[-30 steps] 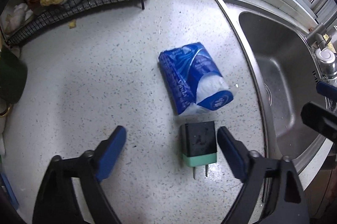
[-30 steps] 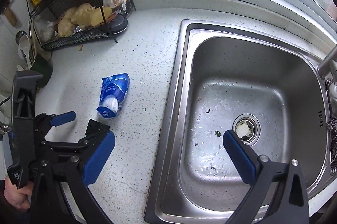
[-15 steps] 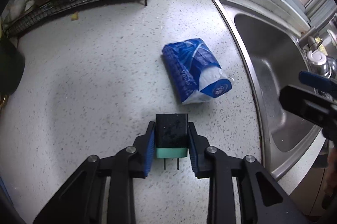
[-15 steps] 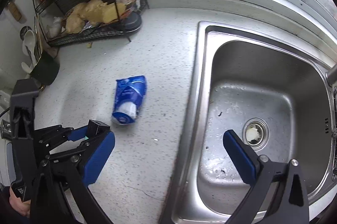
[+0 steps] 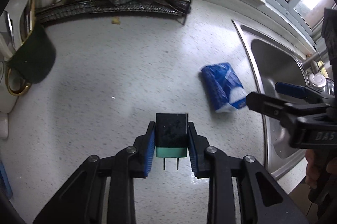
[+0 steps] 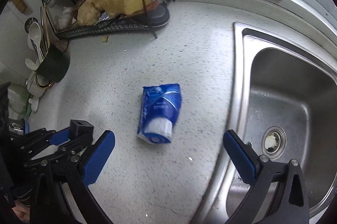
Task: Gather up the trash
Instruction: 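Grasp the black-green plug charger with the left tool while the right tool grasps the blue-white packet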
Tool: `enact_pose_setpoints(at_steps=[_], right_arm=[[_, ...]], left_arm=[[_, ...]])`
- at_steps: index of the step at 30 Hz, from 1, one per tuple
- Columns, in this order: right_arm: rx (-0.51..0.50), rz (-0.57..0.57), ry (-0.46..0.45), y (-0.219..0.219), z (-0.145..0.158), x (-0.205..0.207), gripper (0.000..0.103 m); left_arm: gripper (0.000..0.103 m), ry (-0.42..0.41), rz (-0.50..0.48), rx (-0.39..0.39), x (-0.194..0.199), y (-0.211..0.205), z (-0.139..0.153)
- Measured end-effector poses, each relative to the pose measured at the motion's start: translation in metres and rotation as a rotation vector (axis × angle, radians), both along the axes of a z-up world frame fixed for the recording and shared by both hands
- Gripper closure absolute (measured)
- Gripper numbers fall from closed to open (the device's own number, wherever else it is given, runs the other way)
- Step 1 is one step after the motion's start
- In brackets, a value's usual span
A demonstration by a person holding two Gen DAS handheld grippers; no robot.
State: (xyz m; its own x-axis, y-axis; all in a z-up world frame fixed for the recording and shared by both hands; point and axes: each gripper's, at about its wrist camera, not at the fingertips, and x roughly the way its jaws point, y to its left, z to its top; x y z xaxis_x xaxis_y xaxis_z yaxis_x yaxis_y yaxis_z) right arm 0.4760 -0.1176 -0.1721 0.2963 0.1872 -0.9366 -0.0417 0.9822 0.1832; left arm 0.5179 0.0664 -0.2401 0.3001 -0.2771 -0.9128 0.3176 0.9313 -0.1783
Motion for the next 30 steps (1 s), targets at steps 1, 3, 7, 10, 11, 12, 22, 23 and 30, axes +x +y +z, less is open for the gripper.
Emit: enact_pose_setpoints(at_steps=[1, 3, 7, 10, 11, 12, 22, 23, 30], right_arm=[[0.001, 0.005, 0.005, 0.002, -0.002, 0.003, 0.001], [-0.001, 0.021, 0.024, 0.006, -0.010, 0.010, 0.001], [0.012, 0.045, 0.070, 0.014, -0.027, 0.021, 0.001], [-0.004, 0.059, 0.078, 0.020, -0.035, 0.028, 0.013], [-0.012, 0.065, 0.081, 0.022, -0.037, 0.030, 0.019], [-0.017, 0.071, 0.082, 0.024, -0.038, 0.031, 0.023], [-0.011, 0.107, 0.063, 0.032, -0.047, 0.029, 0.074], [-0.002, 0.116, 0.060, 0.035, -0.047, 0.028, 0.079], [0.009, 0.138, 0.020, 0.031, -0.031, 0.003, 0.084]], left_arm=[[0.077, -0.001, 0.007, 0.004, 0.003, 0.004, 0.000], [0.077, -0.003, 0.021, 0.011, 0.007, 0.008, -0.002], [0.077, -0.001, 0.030, 0.031, 0.014, 0.015, -0.004], [0.077, 0.001, 0.033, 0.049, 0.017, 0.023, -0.007], [0.077, 0.003, 0.038, 0.052, 0.018, 0.026, -0.008], [0.077, 0.008, 0.048, 0.053, 0.018, 0.030, -0.009], [0.077, -0.002, 0.079, 0.061, 0.013, 0.038, -0.008], [0.077, -0.003, 0.079, 0.059, 0.012, 0.038, -0.007], [0.077, -0.003, 0.086, 0.041, -0.008, 0.034, 0.006]])
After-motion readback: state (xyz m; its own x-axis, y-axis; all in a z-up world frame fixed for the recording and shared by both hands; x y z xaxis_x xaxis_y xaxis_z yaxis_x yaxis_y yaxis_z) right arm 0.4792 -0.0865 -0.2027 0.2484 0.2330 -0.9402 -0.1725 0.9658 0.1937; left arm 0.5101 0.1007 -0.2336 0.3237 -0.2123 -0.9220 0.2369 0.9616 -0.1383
